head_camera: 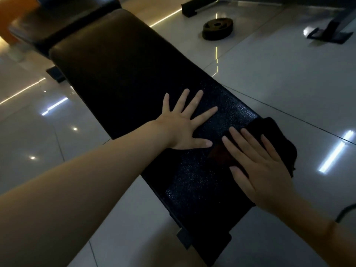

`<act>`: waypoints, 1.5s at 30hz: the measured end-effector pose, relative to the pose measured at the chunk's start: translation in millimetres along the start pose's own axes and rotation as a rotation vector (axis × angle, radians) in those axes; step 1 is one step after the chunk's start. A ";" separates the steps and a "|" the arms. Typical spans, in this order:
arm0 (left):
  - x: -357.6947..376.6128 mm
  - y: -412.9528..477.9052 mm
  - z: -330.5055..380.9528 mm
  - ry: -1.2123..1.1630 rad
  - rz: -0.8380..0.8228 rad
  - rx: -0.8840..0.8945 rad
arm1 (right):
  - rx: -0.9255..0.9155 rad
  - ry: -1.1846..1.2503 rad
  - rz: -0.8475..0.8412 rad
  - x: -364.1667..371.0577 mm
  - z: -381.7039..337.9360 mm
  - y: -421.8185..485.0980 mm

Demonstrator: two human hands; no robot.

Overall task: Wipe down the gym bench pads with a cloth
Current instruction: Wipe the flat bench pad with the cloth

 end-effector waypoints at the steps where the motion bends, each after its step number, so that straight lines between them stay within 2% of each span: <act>1: 0.1 0.2 0.5 0.000 0.005 -0.003 | 0.032 -0.011 0.002 0.0 5.1 2.5; 8: 4.2 -9.0 10.6 -0.034 0.023 -0.076 | 0.379 -0.043 -0.073 3.1 27.5 14.4; 11: 8.6 -17.2 14.6 -0.033 0.020 -0.085 | 0.463 -0.020 -0.134 6.3 20.0 8.3; 20: 23.4 -38.0 14.8 0.021 0.050 -0.026 | 0.261 -0.094 -0.034 16.8 -70.0 -48.7; 23: 27.0 -42.8 10.9 0.043 0.081 0.013 | 0.205 -0.087 -0.029 16.3 -83.5 -61.0; 28: 27.9 -43.0 9.7 -0.027 0.128 0.003 | -0.033 -0.011 -0.026 14.8 -97.8 -81.7; 30: 28.3 -43.2 11.2 -0.013 0.147 -0.004 | -0.063 0.002 -0.004 9.9 -88.3 -76.2; 32: 28.6 -44.5 11.9 -0.014 0.165 -0.016 | -0.005 0.001 -0.012 9.3 -65.8 -61.3; 36: 28.1 -43.9 11.6 -0.030 0.159 -0.037 | 0.327 0.049 -0.006 -0.3 14.4 -21.8; 38: 27.8 -43.6 12.2 -0.023 0.155 -0.041 | 0.429 0.074 -0.032 -6.3 44.3 -6.5; 42: 28.0 -43.0 12.9 -0.014 0.156 -0.052 | 0.482 0.036 -0.030 -3.4 43.2 -2.7; 45: 29.0 -42.0 12.9 -0.015 0.161 -0.051 | 0.406 0.041 -0.012 2.8 9.2 -15.3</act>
Point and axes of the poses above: each hand's wrist, its own y-axis towards the middle knuckle, its own x-axis out of the palm, z = x × y, the point moved 7 cm from there along y, towards the middle knuckle, and after that the axes turned 1 degree about -z, right-handed, at the moved point
